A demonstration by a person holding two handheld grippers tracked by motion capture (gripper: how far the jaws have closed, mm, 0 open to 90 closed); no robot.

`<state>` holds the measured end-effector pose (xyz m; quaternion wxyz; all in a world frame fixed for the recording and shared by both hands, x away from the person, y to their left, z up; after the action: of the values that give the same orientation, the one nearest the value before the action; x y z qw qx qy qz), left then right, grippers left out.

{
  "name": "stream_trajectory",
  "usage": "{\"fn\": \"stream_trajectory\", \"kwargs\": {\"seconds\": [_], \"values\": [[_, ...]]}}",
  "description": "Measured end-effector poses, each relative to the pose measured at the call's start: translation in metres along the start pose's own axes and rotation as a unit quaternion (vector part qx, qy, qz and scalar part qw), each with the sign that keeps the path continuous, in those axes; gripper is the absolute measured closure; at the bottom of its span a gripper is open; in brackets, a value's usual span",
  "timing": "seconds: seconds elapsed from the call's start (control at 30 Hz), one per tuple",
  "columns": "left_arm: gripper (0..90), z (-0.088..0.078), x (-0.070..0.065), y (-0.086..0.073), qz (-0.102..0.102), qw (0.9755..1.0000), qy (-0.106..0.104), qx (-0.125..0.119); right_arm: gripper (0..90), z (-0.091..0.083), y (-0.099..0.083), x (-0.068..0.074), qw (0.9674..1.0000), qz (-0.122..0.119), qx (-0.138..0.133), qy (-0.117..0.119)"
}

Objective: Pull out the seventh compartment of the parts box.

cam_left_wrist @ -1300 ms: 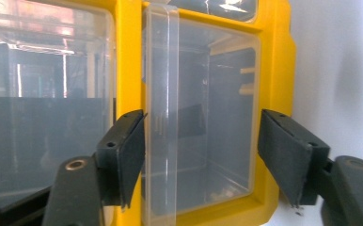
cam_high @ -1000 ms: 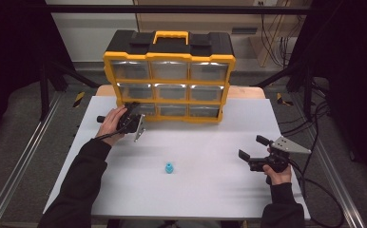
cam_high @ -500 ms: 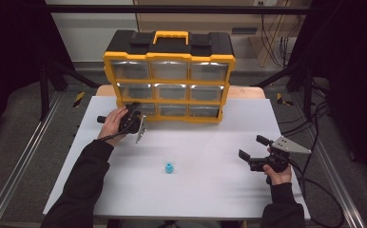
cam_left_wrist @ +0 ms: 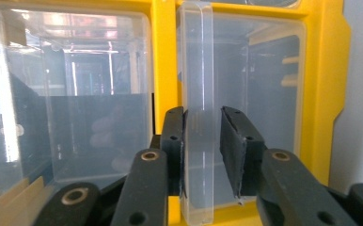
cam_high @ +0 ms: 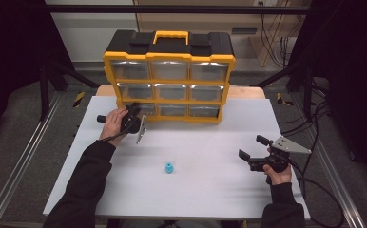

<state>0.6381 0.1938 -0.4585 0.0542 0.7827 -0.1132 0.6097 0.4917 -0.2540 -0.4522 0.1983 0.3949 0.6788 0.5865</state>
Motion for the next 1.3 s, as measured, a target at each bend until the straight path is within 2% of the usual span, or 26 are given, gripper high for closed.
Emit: {"fn": "stream_trajectory", "kwargs": {"seconds": [0.13, 0.33, 1.0, 1.3], "values": [[75.3, 0.0002, 0.0003, 0.0013, -0.003, 0.9999, 0.007, 0.007, 0.3, -0.0001, 0.0002, -0.0002, 1.0, -0.001, -0.001, 0.0], [75.8, 0.0005, -0.001, 0.0021, 0.002, 0.9999, 0.013, 0.01, 0.3, -0.0001, 0.0002, -0.0001, 1.0, 0.0, -0.001, 0.0], [76.6, -0.003, -0.0006, 0.0019, 0.015, 0.9998, 0.012, 0.009, 0.3, 0.0001, 0.0, -0.0004, 1.0, -0.001, 0.0, 0.0], [76.9, -0.0087, -0.0012, 0.0032, 0.009, 0.9998, 0.015, 0.004, 0.3, 0.0003, -0.0001, -0.0004, 1.0, -0.001, 0.0, 0.0]]}}
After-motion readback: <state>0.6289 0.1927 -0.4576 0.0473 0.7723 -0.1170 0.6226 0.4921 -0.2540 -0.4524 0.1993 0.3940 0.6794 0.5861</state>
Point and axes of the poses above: each handheld gripper's, and its own axes: z roughly forward along the jaws, y roughly out of its top, x roughly to its left, the point moved 4 cm from there along z, roughly forward along the jaws, and after that the axes turned 3 degrees about z, right-handed, at the moved point
